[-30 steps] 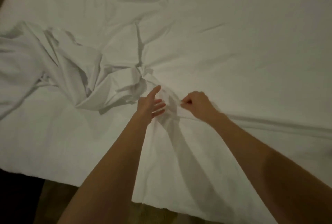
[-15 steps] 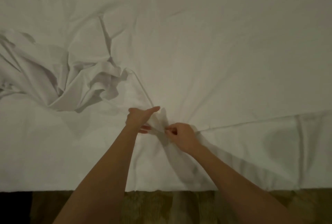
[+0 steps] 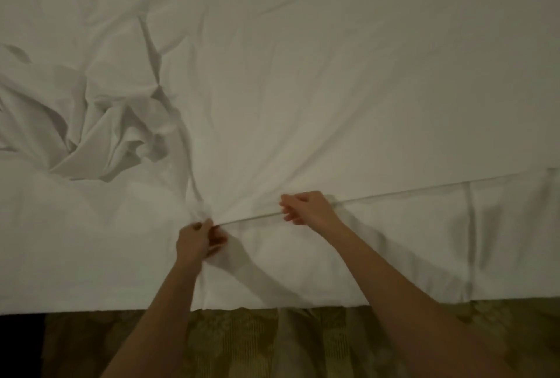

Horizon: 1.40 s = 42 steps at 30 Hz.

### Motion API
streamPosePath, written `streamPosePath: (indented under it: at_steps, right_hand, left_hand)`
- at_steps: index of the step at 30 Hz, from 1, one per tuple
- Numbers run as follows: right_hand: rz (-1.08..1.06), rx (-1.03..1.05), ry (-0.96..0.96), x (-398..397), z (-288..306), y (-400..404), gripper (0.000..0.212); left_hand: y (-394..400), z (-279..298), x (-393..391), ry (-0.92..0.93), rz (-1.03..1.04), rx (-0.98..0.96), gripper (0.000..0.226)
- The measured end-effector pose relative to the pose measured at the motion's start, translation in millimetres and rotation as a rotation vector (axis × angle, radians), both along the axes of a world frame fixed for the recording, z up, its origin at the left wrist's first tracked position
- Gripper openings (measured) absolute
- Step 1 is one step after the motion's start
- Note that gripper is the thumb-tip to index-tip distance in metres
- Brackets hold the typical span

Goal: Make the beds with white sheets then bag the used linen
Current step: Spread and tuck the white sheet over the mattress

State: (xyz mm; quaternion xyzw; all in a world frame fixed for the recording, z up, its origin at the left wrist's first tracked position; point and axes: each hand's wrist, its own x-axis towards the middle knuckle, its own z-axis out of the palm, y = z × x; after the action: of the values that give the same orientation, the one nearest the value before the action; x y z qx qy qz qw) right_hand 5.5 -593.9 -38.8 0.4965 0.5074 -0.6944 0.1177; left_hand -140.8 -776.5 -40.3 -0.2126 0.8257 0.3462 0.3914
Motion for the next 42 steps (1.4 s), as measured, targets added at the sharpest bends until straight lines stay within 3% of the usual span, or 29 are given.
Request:
streamPosePath:
  at_steps: [2,4,7,11,14,18,21,26,29,32,34,38,42]
  right_hand:
    - [-0.244,-0.076,-0.079,33.8,1.0,23.2,0.026]
    - [-0.545,-0.121,-0.130,75.5,3.8,52.0,0.021]
    - [-0.950,-0.132,-0.089,138.8,7.6,96.5,0.019]
    - [-1.204,-0.156,0.112,187.7,15.8,150.1,0.021]
    - [-1.378,-0.193,0.281,206.7,15.5,202.7,0.038]
    - [-1.513,-0.173,0.258,241.8,5.8,277.6,0.048]
    - [-1.543,-0.140,0.179,266.4,-3.8,316.6,0.056]
    - [-1.584,-0.084,0.147,292.6,-8.0,350.8,0.049]
    - [-1.653,-0.034,0.154,317.2,-13.1,346.8,0.044]
    - [-1.706,-0.031,0.110,336.7,-23.5,324.2,0.049]
    - [-1.737,-0.040,0.158,341.1,-28.8,319.0,0.051]
    - [-1.663,-0.077,0.322,334.9,-33.8,300.3,0.050]
    - [-1.604,-0.075,0.169,310.0,-31.6,272.4,0.035]
  left_hand:
    - [8.7,3.4,34.7,-0.069,0.362,0.162,0.018]
    - [39.6,1.6,66.8,-0.148,0.551,0.344,0.020]
    - [108.0,-1.8,112.6,-0.257,0.646,0.494,0.023]
    - [207.2,-3.4,177.2,-0.328,0.705,0.542,0.035]
    - [268.1,-6.3,216.2,-0.262,0.762,0.548,0.042]
    - [324.5,-15.2,254.2,-0.243,0.794,0.564,0.043]
    - [347.6,-19.8,281.3,-0.249,0.726,0.521,0.031]
    - [355.6,-27.5,308.6,-0.216,0.620,0.482,0.028]
    - [349.4,-26.0,327.9,-0.205,0.573,0.435,0.017]
    - [345.3,-24.4,340.1,-0.230,0.599,0.433,0.027]
    - [342.8,-21.1,334.6,-0.262,0.584,0.461,0.033]
    - [319.9,-14.7,310.7,-0.244,0.585,0.472,0.023]
    - [282.5,-18.5,267.6,-0.196,0.712,0.464,0.018]
